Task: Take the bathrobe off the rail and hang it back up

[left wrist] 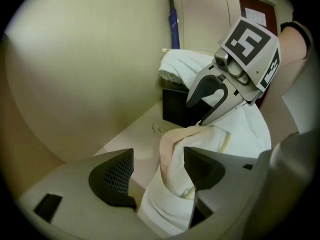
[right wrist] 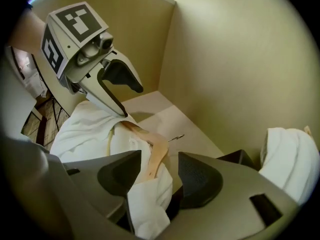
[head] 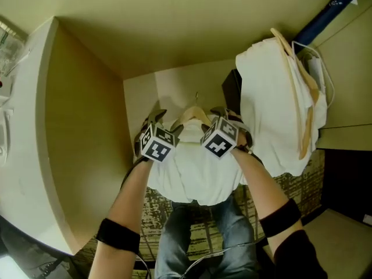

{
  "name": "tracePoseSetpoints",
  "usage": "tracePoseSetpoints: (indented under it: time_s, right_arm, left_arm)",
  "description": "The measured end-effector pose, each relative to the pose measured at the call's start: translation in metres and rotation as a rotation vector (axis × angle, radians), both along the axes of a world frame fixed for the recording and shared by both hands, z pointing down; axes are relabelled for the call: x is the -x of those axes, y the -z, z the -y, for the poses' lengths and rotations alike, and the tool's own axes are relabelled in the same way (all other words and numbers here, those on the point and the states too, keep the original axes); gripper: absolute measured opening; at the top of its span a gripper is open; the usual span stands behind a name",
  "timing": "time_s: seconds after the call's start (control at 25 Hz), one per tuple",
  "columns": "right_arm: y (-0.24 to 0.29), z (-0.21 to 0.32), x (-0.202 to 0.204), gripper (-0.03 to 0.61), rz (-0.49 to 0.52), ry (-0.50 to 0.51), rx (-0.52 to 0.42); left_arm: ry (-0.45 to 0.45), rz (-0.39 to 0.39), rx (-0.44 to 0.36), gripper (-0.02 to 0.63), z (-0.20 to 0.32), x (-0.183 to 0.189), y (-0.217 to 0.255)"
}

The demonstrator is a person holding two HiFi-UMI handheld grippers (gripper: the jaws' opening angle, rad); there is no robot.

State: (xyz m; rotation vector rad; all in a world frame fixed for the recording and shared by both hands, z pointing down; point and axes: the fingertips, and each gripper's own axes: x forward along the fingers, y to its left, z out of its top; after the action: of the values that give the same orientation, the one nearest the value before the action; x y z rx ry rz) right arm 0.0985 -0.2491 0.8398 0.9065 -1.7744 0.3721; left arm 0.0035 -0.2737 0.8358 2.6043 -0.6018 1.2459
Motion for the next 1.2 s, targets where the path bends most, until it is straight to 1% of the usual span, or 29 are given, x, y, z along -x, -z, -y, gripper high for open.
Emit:
tracePoseSetpoints:
  time_s: [0.2, 0.32, 0.44, 0.52, 0.6, 0.68, 0.8, 0.84, 0.92, 1.0, 1.04, 1.08, 1.2]
  right_arm:
    - [-0.039, 0.006, -0.001, 0.259, -0.012, 0.033, 0.1]
    - [-0.058, 0.009, -0.001, 0.258, 0.001, 0.031, 0.149]
    - [-0.063, 0.016, -0.006, 0.262, 0.022, 0.009, 0.17]
    - [-0.069, 0.017, -0.007, 0.263, 0.052, -0.01, 0.208]
    - [-0.077, 0.011, -0.01, 0.262, 0.083, -0.03, 0.273]
    - [-0.087, 0.004, -0.014, 0.237, 0.121, -0.052, 0.344]
    - [-0.093, 0.0, -0.012, 0.214, 0.17, -0.058, 0.401]
    - [-0.095, -0.001, -0.011, 0.199, 0.174, -0.056, 0.413]
    - [-0.098, -0.003, -0.01, 0.199, 0.166, -0.049, 0.431]
    - [-0.102, -0.004, -0.011, 0.199, 0.15, -0.048, 0.436]
    - [-0.103, -0.003, -0.013, 0.203, 0.137, -0.054, 0.431]
    - [-0.105, -0.001, -0.015, 0.237, 0.124, -0.064, 0.427]
    - [-0.108, 0.0, -0.018, 0.242, 0.119, -0.105, 0.45]
  left_arm:
    - [-0.112, 0.012, 0.062, 0.314, 0.005, -0.027, -0.051]
    - [-0.132, 0.015, 0.099, 0.314, 0.007, -0.032, -0.074]
    - [-0.151, 0.017, 0.147, 0.313, 0.006, -0.035, -0.09]
    - [-0.177, 0.022, 0.191, 0.276, 0.002, -0.036, -0.1]
    - [-0.196, 0.027, 0.238, 0.255, -0.002, -0.035, -0.111]
    - [-0.2, 0.034, 0.273, 0.249, 0.0, -0.034, -0.116]
    - [-0.212, 0.046, 0.304, 0.186, 0.001, -0.031, -0.116]
    - [-0.217, 0.046, 0.312, 0.156, 0.0, -0.032, -0.117]
    - [-0.212, 0.046, 0.324, 0.138, -0.002, -0.034, -0.121]
    - [-0.198, 0.05, 0.333, 0.104, -0.002, -0.032, -0.125]
    - [-0.192, 0.053, 0.334, 0.104, -0.002, -0.032, -0.126]
    - [-0.189, 0.059, 0.335, 0.104, -0.001, -0.032, -0.127]
    - [-0.186, 0.069, 0.345, 0.106, 0.0, -0.032, -0.13]
